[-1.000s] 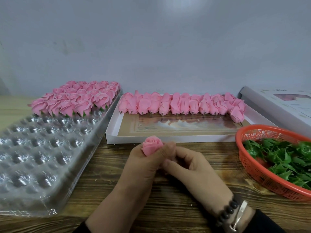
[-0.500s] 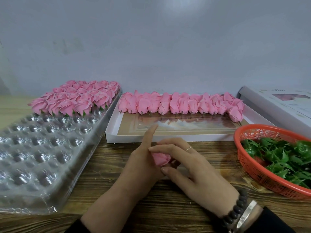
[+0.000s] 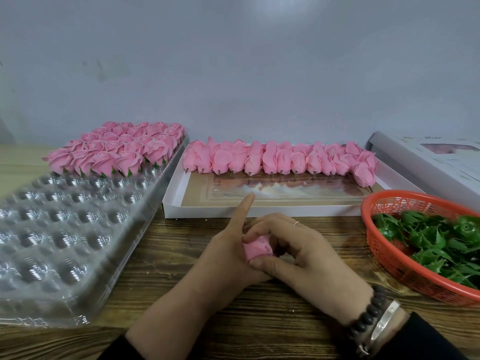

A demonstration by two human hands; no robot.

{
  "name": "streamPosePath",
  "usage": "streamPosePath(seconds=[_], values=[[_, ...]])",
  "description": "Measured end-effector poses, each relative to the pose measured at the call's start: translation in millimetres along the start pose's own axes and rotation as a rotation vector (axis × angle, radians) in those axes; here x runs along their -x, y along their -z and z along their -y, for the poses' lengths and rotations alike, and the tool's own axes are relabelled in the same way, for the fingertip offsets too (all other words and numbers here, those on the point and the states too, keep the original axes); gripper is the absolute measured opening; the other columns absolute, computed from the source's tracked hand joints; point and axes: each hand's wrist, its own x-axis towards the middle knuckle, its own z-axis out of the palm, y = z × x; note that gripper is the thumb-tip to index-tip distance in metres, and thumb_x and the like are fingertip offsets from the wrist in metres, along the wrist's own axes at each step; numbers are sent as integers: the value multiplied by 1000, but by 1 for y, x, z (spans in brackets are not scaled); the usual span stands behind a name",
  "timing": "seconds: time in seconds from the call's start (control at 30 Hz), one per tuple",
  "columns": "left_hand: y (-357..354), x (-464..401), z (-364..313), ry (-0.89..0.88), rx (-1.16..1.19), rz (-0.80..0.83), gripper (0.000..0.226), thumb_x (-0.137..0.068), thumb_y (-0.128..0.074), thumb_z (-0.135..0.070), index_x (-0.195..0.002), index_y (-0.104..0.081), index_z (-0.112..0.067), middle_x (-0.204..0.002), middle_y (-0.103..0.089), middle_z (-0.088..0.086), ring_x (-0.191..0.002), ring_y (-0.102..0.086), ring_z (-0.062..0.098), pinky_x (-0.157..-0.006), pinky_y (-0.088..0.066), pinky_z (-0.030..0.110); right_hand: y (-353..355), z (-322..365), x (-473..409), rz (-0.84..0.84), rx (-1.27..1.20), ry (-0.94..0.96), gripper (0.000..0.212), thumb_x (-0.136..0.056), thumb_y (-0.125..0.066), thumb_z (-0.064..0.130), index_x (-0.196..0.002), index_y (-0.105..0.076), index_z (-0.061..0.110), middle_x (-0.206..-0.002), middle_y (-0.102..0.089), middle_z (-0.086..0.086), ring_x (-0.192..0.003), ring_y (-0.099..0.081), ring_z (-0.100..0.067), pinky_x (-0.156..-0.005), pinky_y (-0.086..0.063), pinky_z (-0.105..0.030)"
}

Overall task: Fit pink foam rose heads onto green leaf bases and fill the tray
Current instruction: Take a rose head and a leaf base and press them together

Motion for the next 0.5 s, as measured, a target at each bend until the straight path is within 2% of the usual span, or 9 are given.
streamPosePath(seconds=[0.13,0.27,0.43,0.5], values=[[0,1,-2,6,15,12,106,-69,-80,-19,-129,-1,-56,-120,-55,-19,-117,-52,1,-104,-39,24,-1,-3,0,-22,-76,-28,17,-72,-69,21,-84,-65,32,-97,-64,7,-87,-59,-10,-78,-48,-29],[-1,1,-1,21,43,27,109,-66,-81,-20,-138,-6,-52,-113,-62,-11,-109,-57,6,-102,-42,33,-1,-3,0,-51,-124,-63,18,-74,-75,11,-78,-66,26,-86,-66,-5,-81,-61,-24,-77,-49,-44],[-2,-1,3,41,120,35,110,-62,-84,-13,-141,-15,-46,-97,-68,-1,-94,-62,8,-100,-45,32,-1,-2,0,-81,-194,-88,15,-72,-76,8,-73,-67,19,-76,-63,-21,-69,-56,-33,-66,-48,-40],[-1,-1,5,48,150,53,111,-61,-86,-13,-140,-16,-48,-97,-69,0,-96,-63,5,-97,-46,27,-2,-2,-1,-91,-251,-121,14,-71,-76,6,-71,-67,16,-68,-59,-25,-59,-51,-27,-59,-44,-34]])
